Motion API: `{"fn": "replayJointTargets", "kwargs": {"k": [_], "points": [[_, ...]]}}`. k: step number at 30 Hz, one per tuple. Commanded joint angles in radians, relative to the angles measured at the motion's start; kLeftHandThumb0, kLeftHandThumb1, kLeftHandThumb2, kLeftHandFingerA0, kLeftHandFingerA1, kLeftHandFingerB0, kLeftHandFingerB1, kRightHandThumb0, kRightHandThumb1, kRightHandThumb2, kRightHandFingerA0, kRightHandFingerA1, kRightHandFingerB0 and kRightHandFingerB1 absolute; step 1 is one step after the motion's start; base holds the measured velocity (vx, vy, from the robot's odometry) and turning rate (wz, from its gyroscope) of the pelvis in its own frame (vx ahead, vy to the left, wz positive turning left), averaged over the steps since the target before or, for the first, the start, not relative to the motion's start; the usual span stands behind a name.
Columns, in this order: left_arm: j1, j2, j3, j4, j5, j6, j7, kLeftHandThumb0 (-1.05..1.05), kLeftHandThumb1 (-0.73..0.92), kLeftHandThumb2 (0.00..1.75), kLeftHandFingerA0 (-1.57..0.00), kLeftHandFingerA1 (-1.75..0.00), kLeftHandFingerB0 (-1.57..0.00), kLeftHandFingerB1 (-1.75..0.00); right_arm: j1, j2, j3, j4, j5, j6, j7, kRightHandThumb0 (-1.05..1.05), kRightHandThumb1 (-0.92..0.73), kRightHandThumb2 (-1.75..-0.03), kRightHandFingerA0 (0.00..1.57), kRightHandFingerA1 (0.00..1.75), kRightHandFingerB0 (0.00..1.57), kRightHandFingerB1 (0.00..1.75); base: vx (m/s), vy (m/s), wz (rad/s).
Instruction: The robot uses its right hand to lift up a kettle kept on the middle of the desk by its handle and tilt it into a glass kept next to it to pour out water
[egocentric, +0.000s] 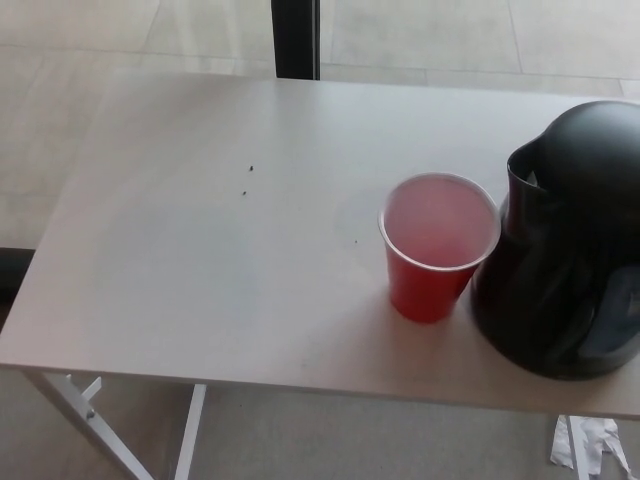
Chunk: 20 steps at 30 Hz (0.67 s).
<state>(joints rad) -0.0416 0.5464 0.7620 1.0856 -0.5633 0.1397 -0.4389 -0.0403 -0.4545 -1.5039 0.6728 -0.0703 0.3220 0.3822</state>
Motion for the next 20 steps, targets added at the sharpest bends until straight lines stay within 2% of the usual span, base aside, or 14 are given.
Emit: {"fn": "replayJointTargets", "kwargs": {"k": [1,5,6,7,8,10,12,13,14,15,17,18,19,20], "points": [[0.016,0.031,-0.006,0.034,0.033,-0.091,0.05,-1.05,0.69,1.04,-0.98,-1.29,-0.56,-1.65,0.05,0.051,0.124,0.002,0.084,-0.228,-0.129,-0.71,-0.55,-0.57,0.98,0.85,0.2,0.52,0.0,0.0,0.0],[0.019,0.031,-0.006,0.035,0.036,-0.095,0.063,-1.05,0.72,0.99,-1.0,-1.27,-0.55,-1.69,0.074,0.051,0.171,-0.006,0.111,-0.246,-0.114,-0.72,-0.54,-0.56,1.1,0.82,0.16,0.54,0.0,0.0,0.0],[0.02,0.03,-0.006,0.029,0.036,-0.093,0.073,-1.05,0.72,1.01,-0.95,-1.33,-0.51,-1.74,0.081,0.061,0.183,-0.04,0.116,-0.226,-0.12,-0.77,-0.52,-0.56,0.49,0.84,0.15,0.58,0.0,0.0,0.0],[0.02,0.03,-0.007,0.029,0.037,-0.094,0.072,-1.05,0.72,1.0,-0.95,-1.33,-0.52,-1.72,0.089,0.06,0.197,-0.037,0.12,-0.236,-0.122,-0.78,-0.52,-0.56,0.59,0.74,0.14,0.57,0.0,0.0,0.0],[0.019,0.031,-0.008,0.03,0.037,-0.096,0.072,-1.05,0.72,1.0,-0.93,-1.33,-0.51,-1.71,0.098,0.059,0.211,-0.035,0.126,-0.247,-0.126,-0.78,-0.53,-0.57,0.72,0.76,0.13,0.57,0.0,0.0,0.0],[0.019,0.031,-0.01,0.031,0.038,-0.099,0.071,-1.05,0.72,1.0,-0.91,-1.34,-0.51,-1.71,0.116,0.063,0.226,-0.044,0.154,-0.251,-0.122,-0.76,-0.54,-0.57,0.82,0.82,0.14,0.58,0.0,0.0,0.0],[0.019,0.032,-0.011,0.032,0.037,-0.1,0.072,-1.05,0.72,1.0,-0.91,-1.34,-0.51,-1.71,0.126,0.061,0.244,-0.043,0.172,-0.256,-0.131,-0.76,-0.54,-0.57,0.82,0.82,0.14,0.58,0.0,0.0,0.0],[0.017,0.034,-0.01,0.038,0.034,-0.097,0.068,-1.05,0.72,0.99,-0.93,-1.32,-0.54,-1.67,0.126,0.057,0.249,-0.036,0.185,-0.259,-0.139,-0.75,-0.54,-0.57,0.68,0.81,0.15,0.58,0.0,0.0,0.0],[0.017,0.034,-0.012,0.039,0.036,-0.1,0.068,-1.05,0.72,0.99,-0.94,-1.31,-0.53,-1.69,0.132,0.054,0.26,-0.032,0.198,-0.265,-0.145,-0.74,-0.42,-0.85,0.59,0.79,0.15,0.59,0.0,0.0,0.0],[0.017,0.034,-0.016,0.04,0.04,-0.107,0.068,-1.05,0.73,1.0,-0.95,-1.3,-0.54,-1.67,0.137,0.051,0.269,-0.028,0.209,-0.27,-0.148,-0.75,-0.54,-0.57,0.64,0.79,0.15,0.58,0.0,0.0,0.0],[0.025,0.029,-0.011,0.044,0.034,-0.111,0.062,-1.05,0.72,0.99,-0.96,-1.29,-0.57,-1.64,0.152,0.042,0.288,-0.02,0.226,-0.28,-0.155,-0.74,-0.54,-0.57,0.63,0.78,0.15,0.57,0.0,0.0,0.0],[0.03,0.027,-0.011,0.04,0.032,-0.107,0.062,-1.05,0.73,0.99,-0.91,-1.32,-0.55,-1.67,0.162,0.036,0.303,-0.017,0.231,-0.286,-0.157,-0.78,-0.44,-0.86,0.65,0.79,0.09,0.56,0.0,0.0,0.0],[0.032,0.026,-0.012,0.036,0.033,-0.109,0.063,-1.05,0.73,0.99,-0.93,-1.31,-0.55,-1.67,0.167,0.034,0.317,-0.018,0.238,-0.29,-0.164,-0.76,-0.55,-0.57,0.58,0.76,0.15,0.57,0.0,0.0,0.0],[0.032,0.026,-0.012,0.036,0.033,-0.109,0.063,-1.05,0.73,0.99,-0.93,-1.31,-0.55,-1.67,0.167,0.034,0.317,-0.018,0.238,-0.29,-0.164,-0.76,-0.55,-0.57,0.58,0.76,0.15,0.57,0.0,0.0,0.0]]}}
